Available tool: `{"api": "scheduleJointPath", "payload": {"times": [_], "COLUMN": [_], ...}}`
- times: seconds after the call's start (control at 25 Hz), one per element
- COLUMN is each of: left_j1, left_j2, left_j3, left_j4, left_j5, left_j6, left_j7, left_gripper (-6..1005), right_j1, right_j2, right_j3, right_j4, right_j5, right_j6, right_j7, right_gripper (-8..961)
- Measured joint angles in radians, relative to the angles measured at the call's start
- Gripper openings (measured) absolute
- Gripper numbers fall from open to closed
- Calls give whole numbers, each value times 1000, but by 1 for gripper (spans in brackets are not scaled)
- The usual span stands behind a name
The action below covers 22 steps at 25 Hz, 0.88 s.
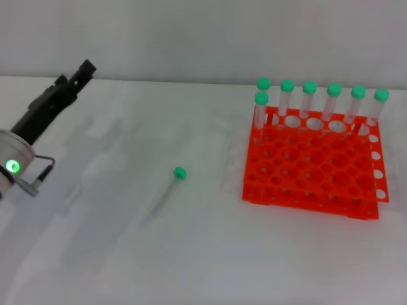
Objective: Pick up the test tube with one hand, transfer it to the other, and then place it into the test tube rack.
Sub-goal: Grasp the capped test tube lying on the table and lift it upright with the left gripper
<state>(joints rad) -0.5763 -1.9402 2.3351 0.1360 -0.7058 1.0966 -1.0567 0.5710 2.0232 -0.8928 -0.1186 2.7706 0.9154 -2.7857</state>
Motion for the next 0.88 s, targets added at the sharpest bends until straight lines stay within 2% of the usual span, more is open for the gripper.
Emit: {"api": "scheduleJointPath", "payload": {"times": [0.12, 0.2, 0.28, 0.36, 0.4, 0.48, 0.6, 0.68, 0.76, 0.88], "left_j1": [-33, -85, -147, -205, -231, -283, -340, -378, -424, -501], "left_j2": [63, 99, 124, 135, 138, 134, 111, 90, 69, 61], "left_j3": [2, 4, 25, 91, 139, 297, 478, 516, 515, 514], "left_j4": [-52, -128, -228, -316, -353, -413, -476, -533, -593, -626], "left_j5": [165, 300, 424, 495, 518, 527, 537, 580, 659, 815], "left_j6": [87, 145, 201, 242, 256, 274, 280, 281, 282, 282], "left_j7": [-229, -400, -552, -668, -720, -830, -923, -976, -1038, -1143], "left_gripper": [876, 876, 875, 875, 875, 875, 875, 875, 875, 875], "right_j1": [-7, -13, -15, -16, -16, -16, -14, -9, -7, -8], "right_j2": [0, 0, 0, 0, 0, 0, 1, 2, 3, 3], "right_j3": [0, 0, 0, -1, -1, -5, -13, -22, -28, -31], "right_j4": [0, 1, 1, 1, 1, 1, 1, 1, 1, 1], "right_j5": [0, 0, -1, -2, -2, -2, -2, -2, -2, -2], "right_j6": [5, 10, 13, 14, 14, 15, 15, 15, 15, 16], "right_j7": [0, 0, 0, 0, 0, 0, 0, 1, 1, 1], "right_gripper": [863, 862, 862, 861, 861, 860, 859, 858, 858, 857]}}
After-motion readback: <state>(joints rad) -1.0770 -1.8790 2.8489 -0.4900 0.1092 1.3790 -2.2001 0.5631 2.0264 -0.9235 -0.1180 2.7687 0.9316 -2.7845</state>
